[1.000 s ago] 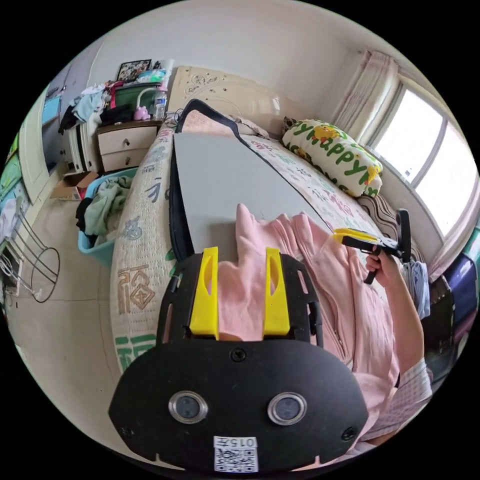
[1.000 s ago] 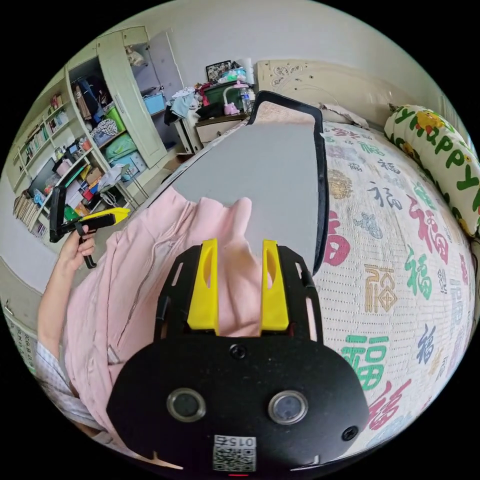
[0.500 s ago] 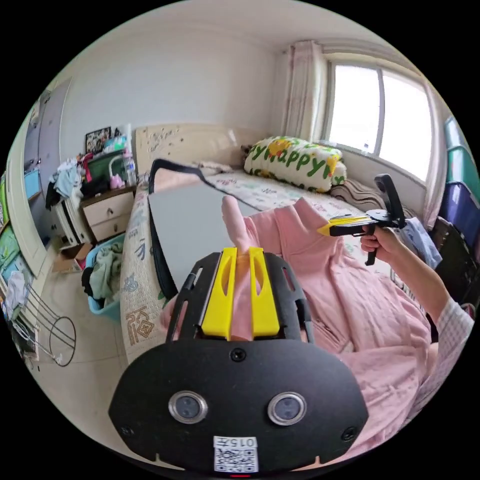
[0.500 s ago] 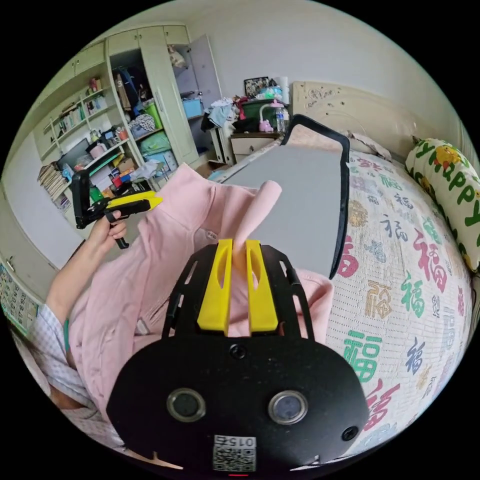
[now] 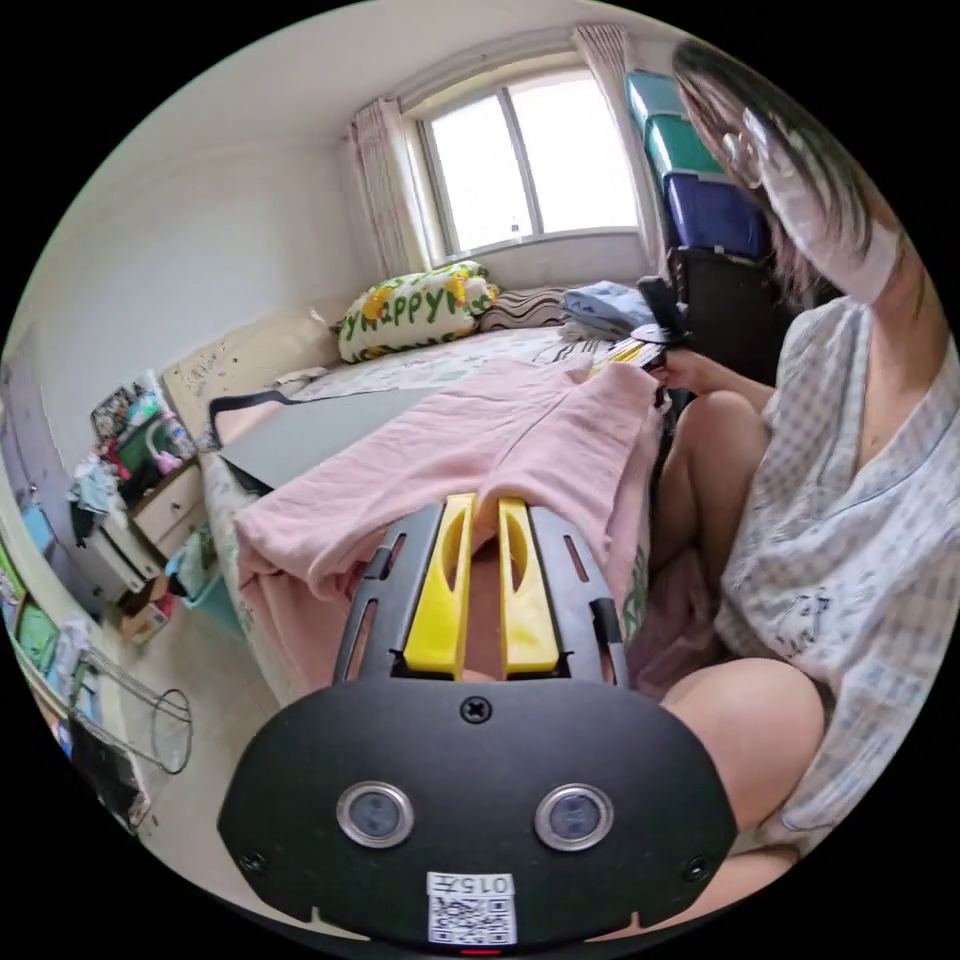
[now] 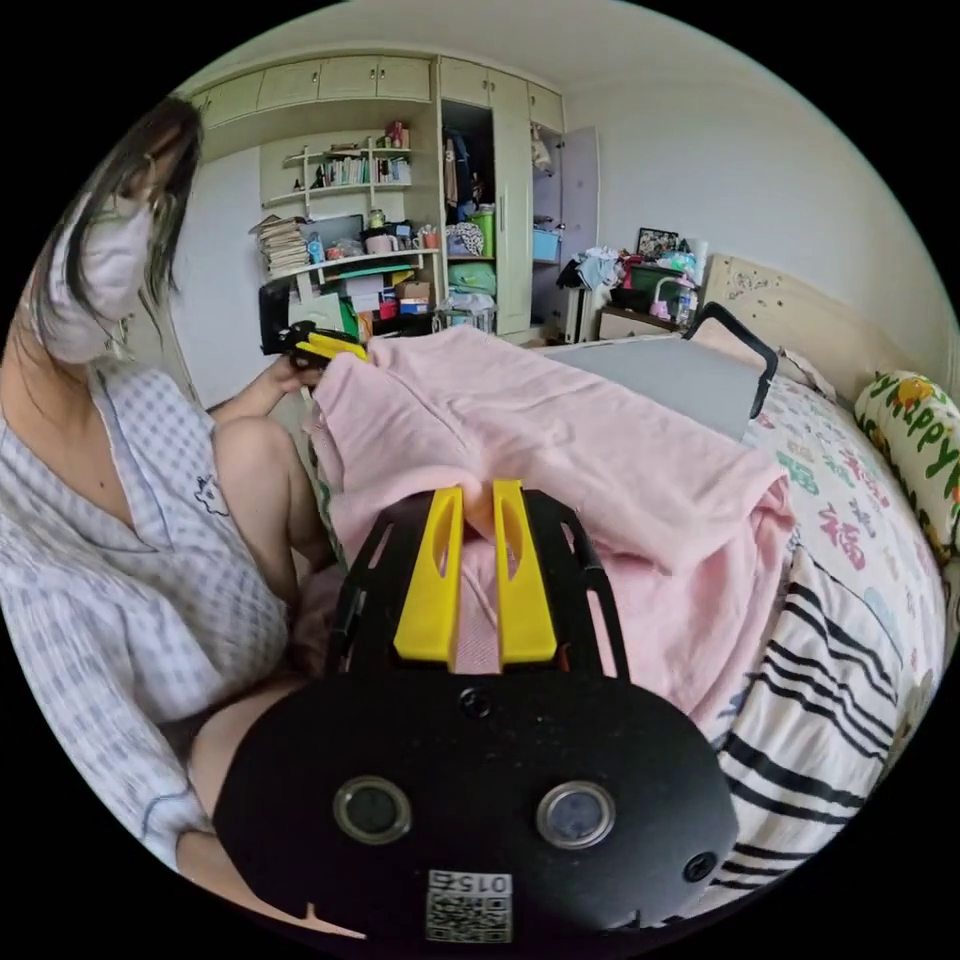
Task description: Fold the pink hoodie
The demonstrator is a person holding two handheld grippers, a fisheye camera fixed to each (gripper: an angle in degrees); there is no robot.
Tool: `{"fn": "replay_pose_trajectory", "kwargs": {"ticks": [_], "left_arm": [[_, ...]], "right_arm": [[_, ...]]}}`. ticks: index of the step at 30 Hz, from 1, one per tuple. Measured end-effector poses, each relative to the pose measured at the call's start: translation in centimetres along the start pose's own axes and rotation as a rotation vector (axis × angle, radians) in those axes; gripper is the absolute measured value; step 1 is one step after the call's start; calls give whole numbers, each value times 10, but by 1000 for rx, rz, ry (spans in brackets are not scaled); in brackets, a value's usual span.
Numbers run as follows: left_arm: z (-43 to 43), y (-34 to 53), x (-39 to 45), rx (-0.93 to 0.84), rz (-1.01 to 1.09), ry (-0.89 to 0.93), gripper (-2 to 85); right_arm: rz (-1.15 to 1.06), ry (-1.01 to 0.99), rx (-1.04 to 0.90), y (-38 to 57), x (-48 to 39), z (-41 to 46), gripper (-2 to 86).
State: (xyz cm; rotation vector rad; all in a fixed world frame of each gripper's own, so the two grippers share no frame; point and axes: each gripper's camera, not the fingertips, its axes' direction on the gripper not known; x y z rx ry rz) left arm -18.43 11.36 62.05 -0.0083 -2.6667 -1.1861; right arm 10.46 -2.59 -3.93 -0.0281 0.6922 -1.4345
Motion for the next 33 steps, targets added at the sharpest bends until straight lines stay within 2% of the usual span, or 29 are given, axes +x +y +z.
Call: {"fn": "replay_pose_trajectory", "kwargs": {"ticks": [5, 7, 8, 11, 14, 16, 21, 24, 27, 29, 33], "left_arm": [[2, -6, 50, -127, 75, -165, 10], [-2, -1, 60, -122, 67, -190, 10], [-13, 3, 66, -69, 52, -193, 10], [-31, 12, 75, 15, 21, -191, 9], [-7, 28, 77, -124, 36, -170, 8], [2, 40, 77, -151, 28, -141, 6], [5, 59, 64, -179, -73, -170, -1], [-3, 75, 62, -124, -115, -201, -3], [-24, 90, 51, 9, -218, -147, -6], [-35, 103, 40, 109, -303, -172, -7], [-36, 111, 35, 189, -354, -147, -6]], "right_arm": [[-116, 204, -135, -4, -41, -10, 54], [-146, 228, -187, 4, -51, -5, 53], [-148, 246, -154, 9, -58, -10, 53], [-117, 230, -70, 16, -65, -32, 52], [-141, 202, -164, 29, -66, -25, 52], [-158, 197, -236, 39, -66, -14, 53], [-145, 167, -212, 58, -60, -31, 49], [-86, 122, -107, 83, -52, -58, 2], [71, 98, 170, 118, -36, -101, -6], [253, 154, 368, 142, -16, -130, -5], [439, 184, 475, 167, 8, -142, -3]]}}
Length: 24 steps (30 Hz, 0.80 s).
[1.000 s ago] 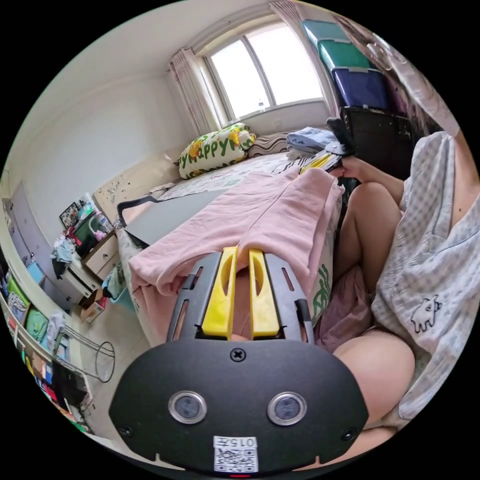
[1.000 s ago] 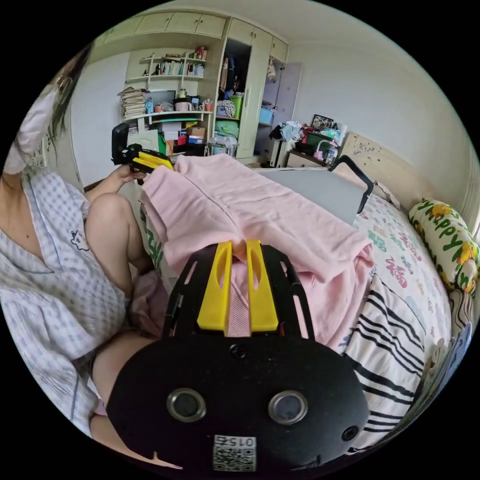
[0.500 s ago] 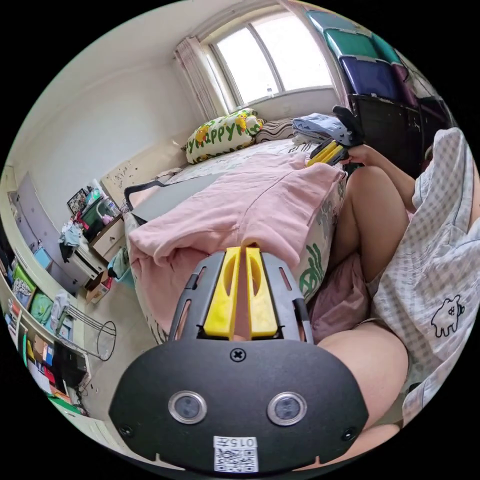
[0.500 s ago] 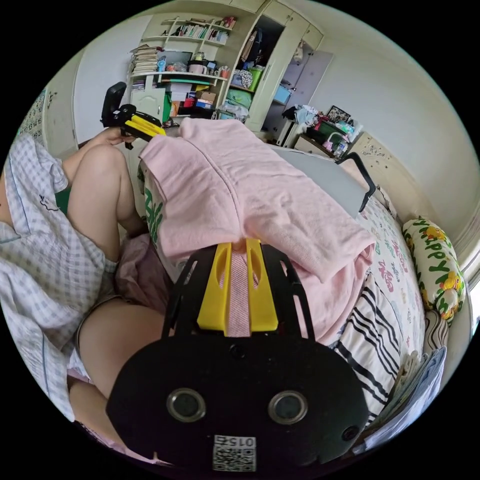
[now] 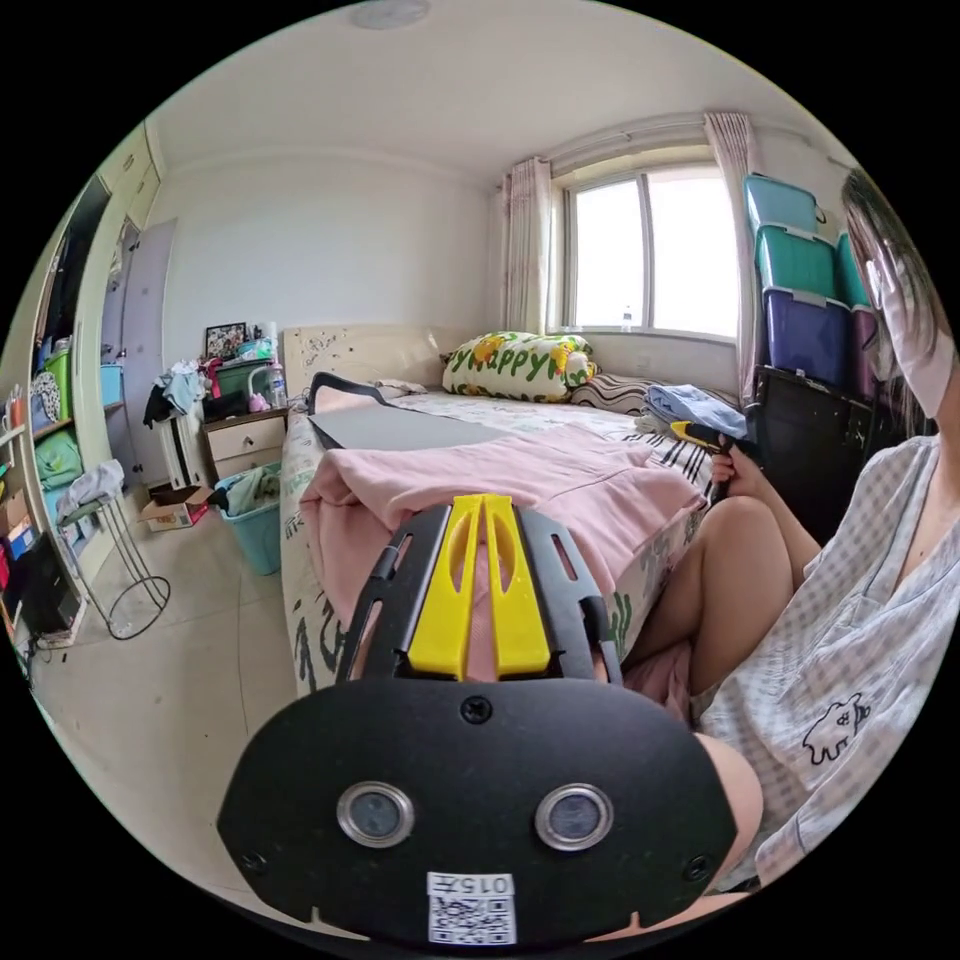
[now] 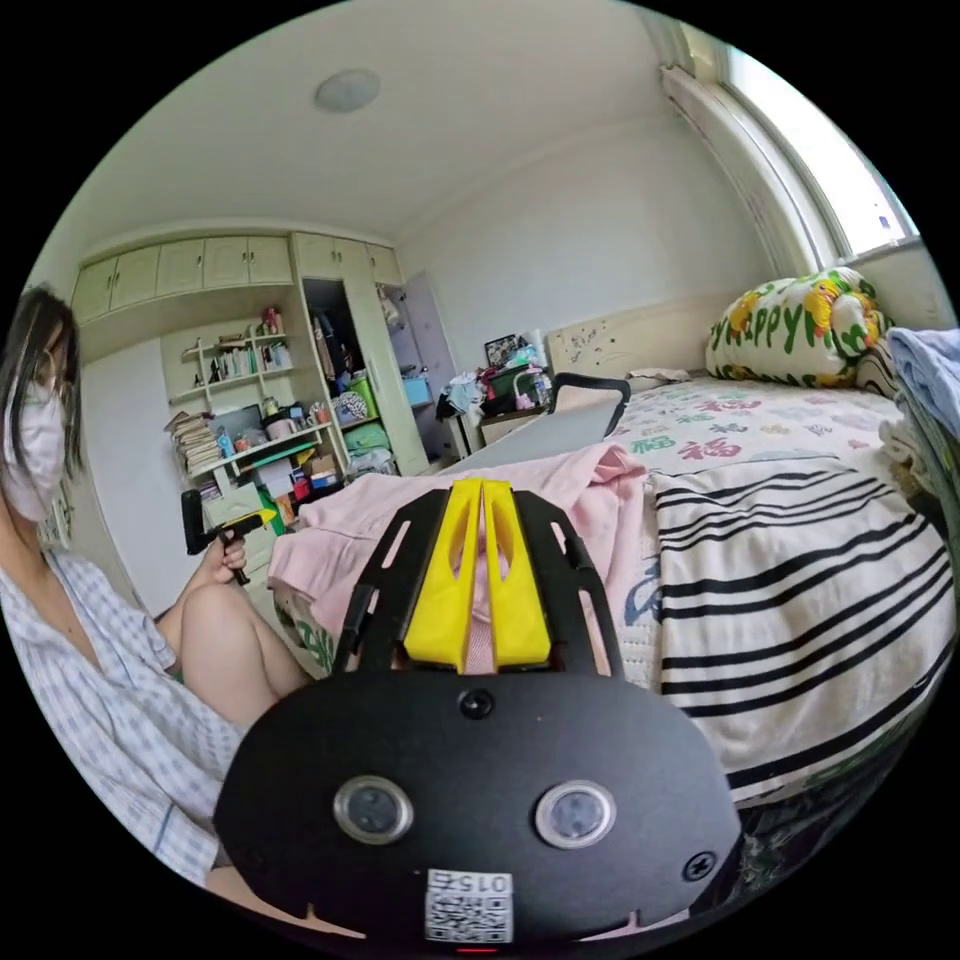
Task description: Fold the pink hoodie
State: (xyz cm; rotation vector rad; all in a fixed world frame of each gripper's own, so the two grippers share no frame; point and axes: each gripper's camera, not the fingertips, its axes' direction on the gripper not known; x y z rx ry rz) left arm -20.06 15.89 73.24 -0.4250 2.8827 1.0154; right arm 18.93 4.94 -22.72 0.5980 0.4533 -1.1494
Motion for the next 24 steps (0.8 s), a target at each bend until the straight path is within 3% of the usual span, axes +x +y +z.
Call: {"fn": "replay_pose_trajectory", "kwargs": {"ticks": [9, 13, 17, 20, 24], "left_arm": [[73, -16, 51, -43, 148, 24, 10], [154, -9, 95, -378, 304, 116, 10], [163, -12, 98, -350, 225, 163, 7], [147, -37, 102, -124, 210, 309, 10], [184, -104, 134, -86, 274, 306, 58]], "right_arm": [[140, 79, -114, 6, 36, 19, 72], [179, 11, -121, 3, 51, 24, 74], [135, -53, -196, 12, 59, 38, 57], [162, -84, -171, 16, 69, 30, 42], [132, -70, -157, 16, 69, 25, 28]]}}
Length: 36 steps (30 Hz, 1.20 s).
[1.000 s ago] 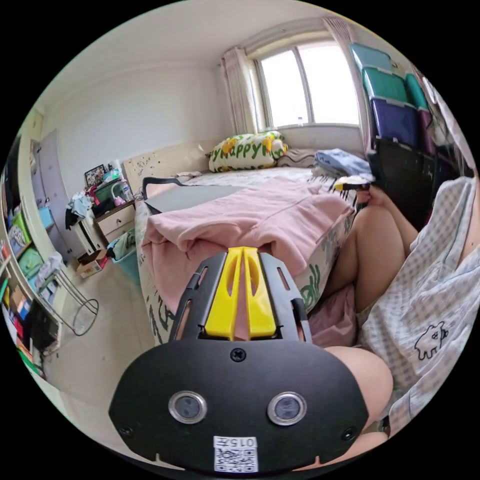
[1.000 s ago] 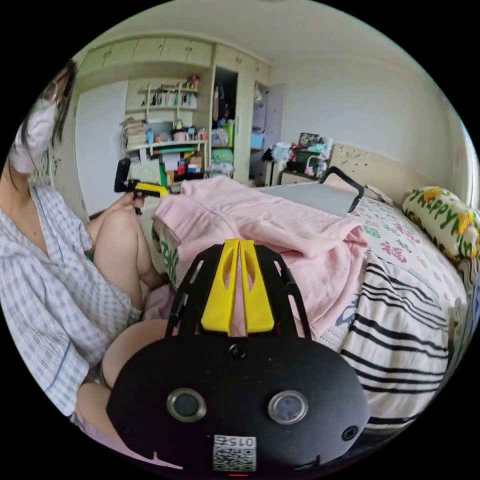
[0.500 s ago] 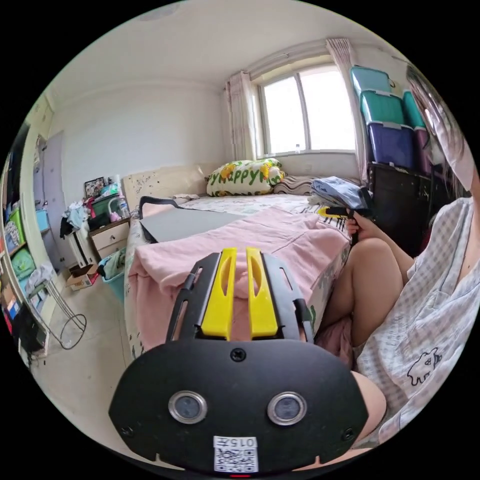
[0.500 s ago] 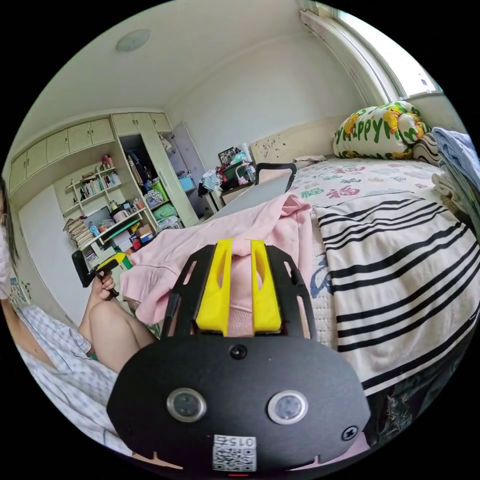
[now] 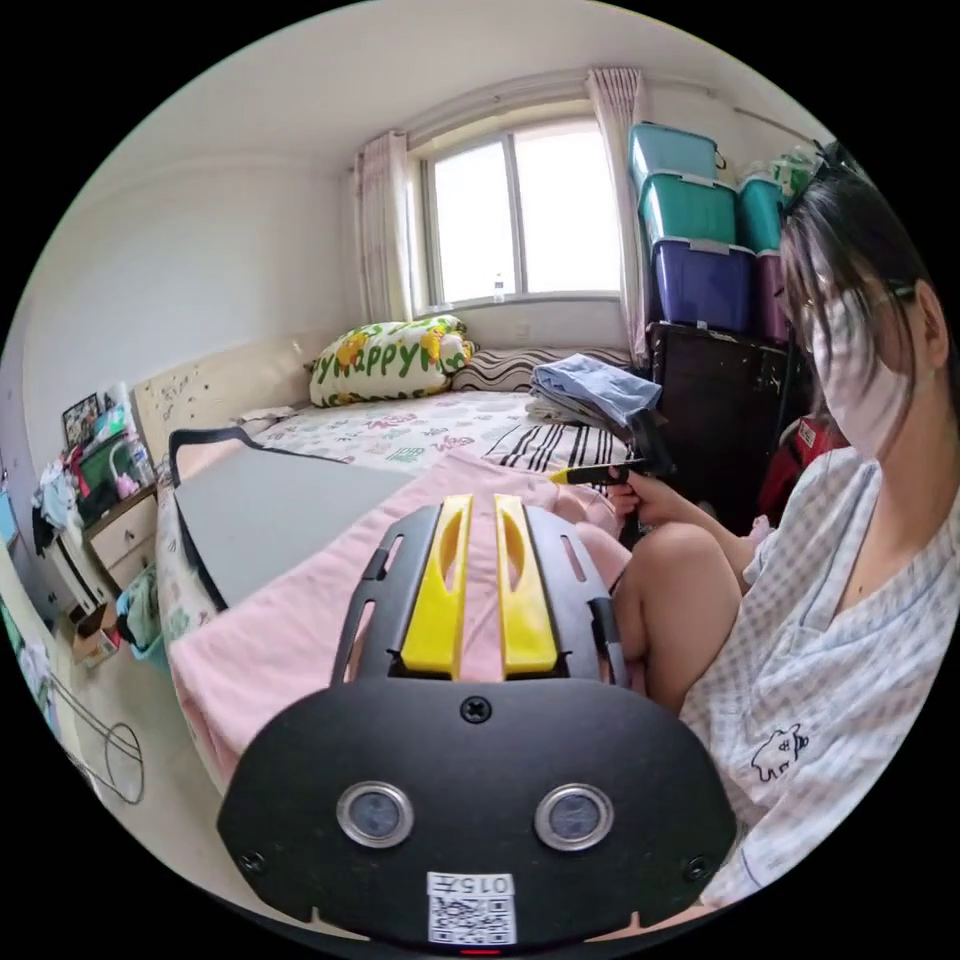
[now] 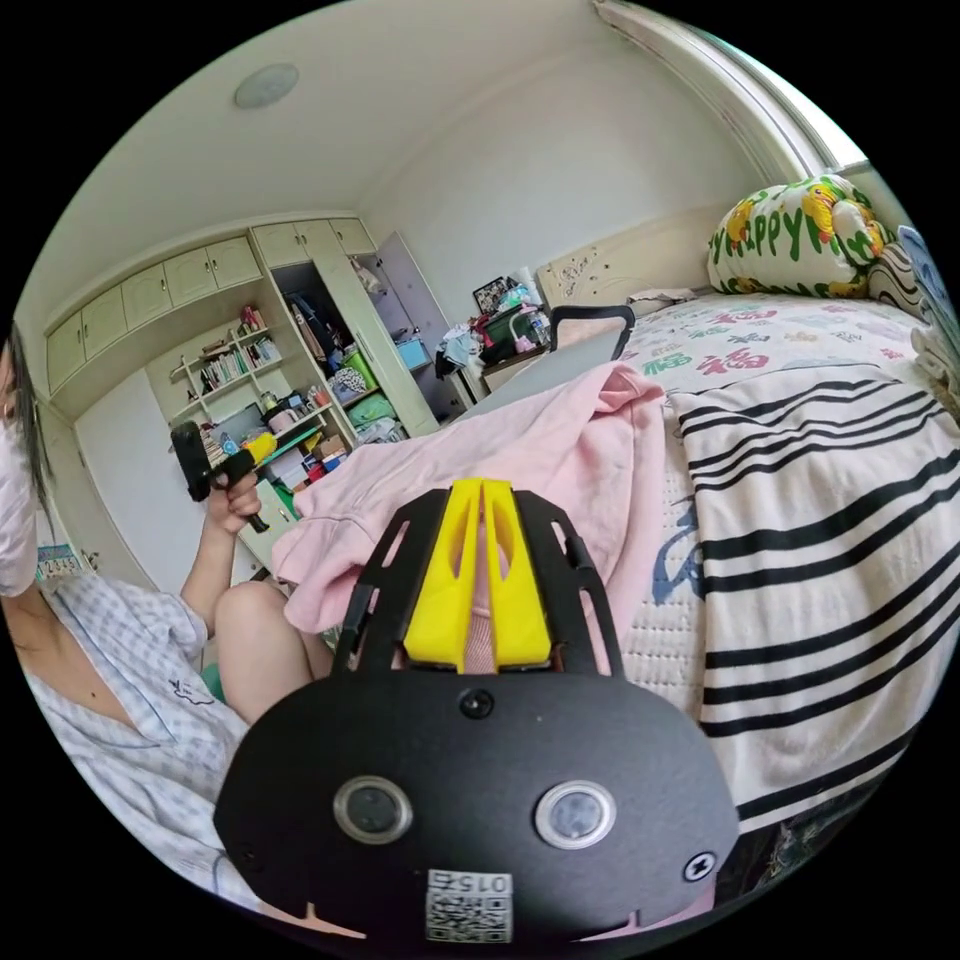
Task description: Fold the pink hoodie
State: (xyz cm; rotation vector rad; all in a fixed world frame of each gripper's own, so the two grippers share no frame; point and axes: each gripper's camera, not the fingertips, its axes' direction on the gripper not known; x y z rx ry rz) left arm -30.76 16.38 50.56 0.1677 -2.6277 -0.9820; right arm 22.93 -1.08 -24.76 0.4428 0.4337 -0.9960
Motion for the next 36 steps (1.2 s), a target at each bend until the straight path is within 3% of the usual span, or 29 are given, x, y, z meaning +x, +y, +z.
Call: {"fn": "replay_pose_trajectory", "kwargs": {"ticks": [4, 8, 13, 17, 22, 29, 36], "left_arm": [[130, -99, 1, -185, 121, 9, 86], [299, -170, 0, -389, 99, 42, 94], [469, -209, 12, -711, 145, -157, 136], [556, -207, 23, -918, 183, -126, 122], [601, -198, 30, -1045, 240, -123, 84], [588, -228, 23, -917, 206, -149, 24], [613, -198, 36, -980, 248, -215, 22]], "right_arm": [[-6, 93, -36, -7, -5, 8, 73], [4, 80, -50, -6, -1, 16, 79], [15, 31, -34, 0, 5, 18, 76], [-11, 12, -42, 2, 5, 24, 70], [-36, 3, -63, 2, 0, 30, 44], [-77, -33, -46, 8, -13, 30, 16], [-115, 19, -116, 13, -31, 50, 12]]}}
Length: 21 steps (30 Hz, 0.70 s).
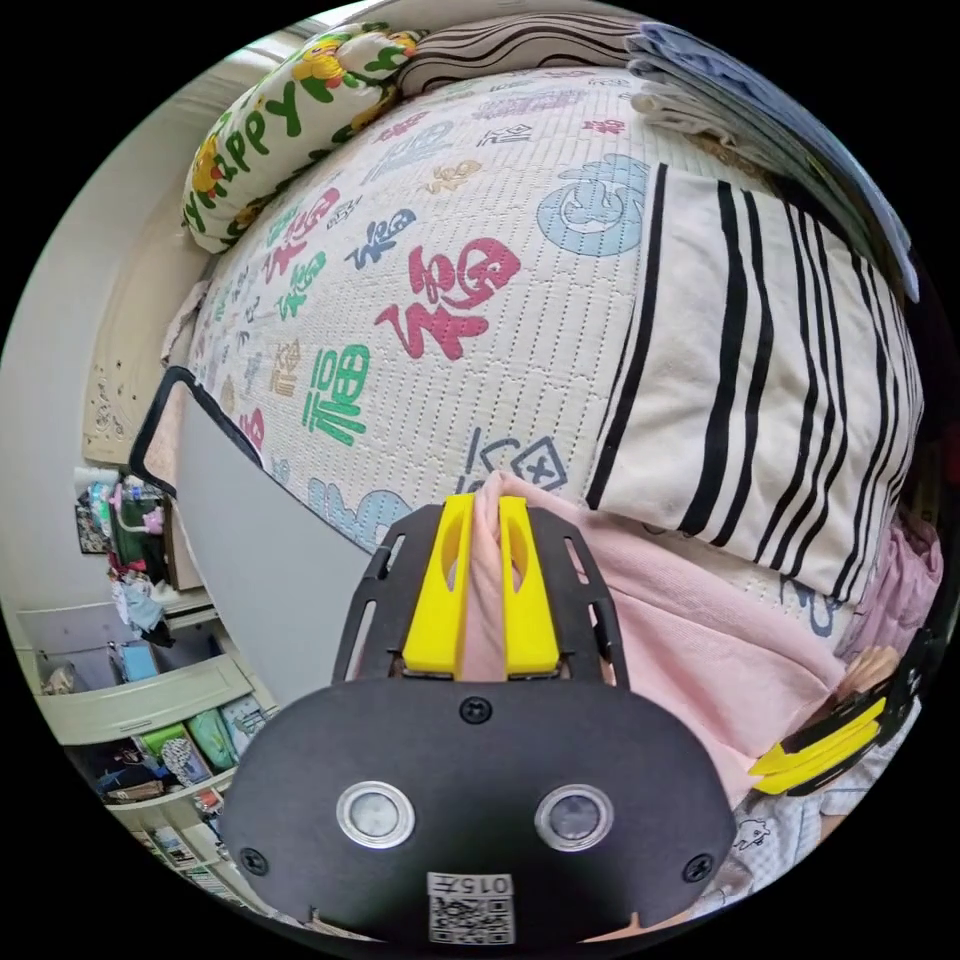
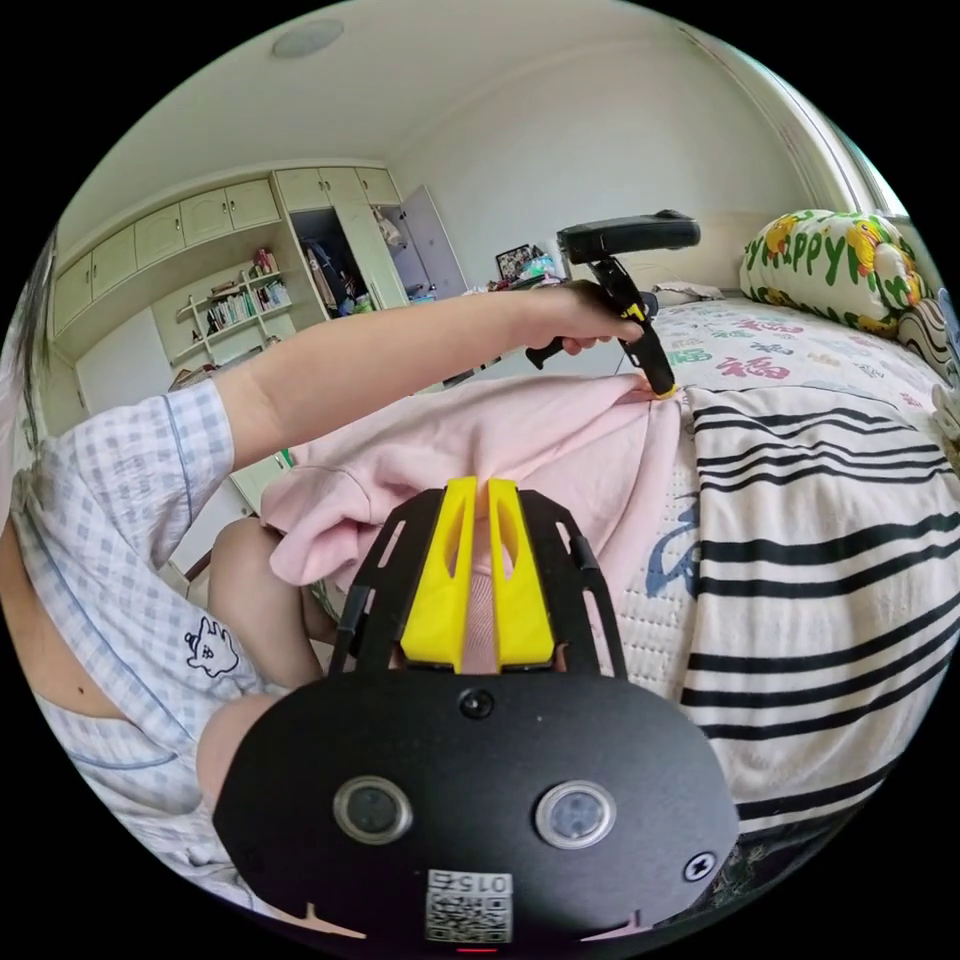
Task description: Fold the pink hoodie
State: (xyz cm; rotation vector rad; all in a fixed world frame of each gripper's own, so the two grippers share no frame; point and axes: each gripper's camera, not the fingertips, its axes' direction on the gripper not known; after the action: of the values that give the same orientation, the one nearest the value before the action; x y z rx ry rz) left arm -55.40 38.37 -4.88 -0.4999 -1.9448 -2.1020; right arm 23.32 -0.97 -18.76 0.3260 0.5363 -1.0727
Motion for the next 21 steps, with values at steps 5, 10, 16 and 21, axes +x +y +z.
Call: {"fn": "replay_pose_trajectory", "kwargs": {"ticks": [5, 10, 16, 21], "left_arm": [[-23, 20, 1, 20, 26, -93, 49], [-83, 88, -37, 183, 36, -21, 52], [-174, 274, -127, 512, -89, 228, 19], [-224, 488, -203, 899, -333, 236, 14]], "right_arm": [[3, 34, -22, 0, -19, 12, 18], [102, -35, 21, 12, -22, 18, 23], [110, 75, 18, 17, -47, 10, 0], [-44, 107, 71, -12, -109, 8, 0]]}}
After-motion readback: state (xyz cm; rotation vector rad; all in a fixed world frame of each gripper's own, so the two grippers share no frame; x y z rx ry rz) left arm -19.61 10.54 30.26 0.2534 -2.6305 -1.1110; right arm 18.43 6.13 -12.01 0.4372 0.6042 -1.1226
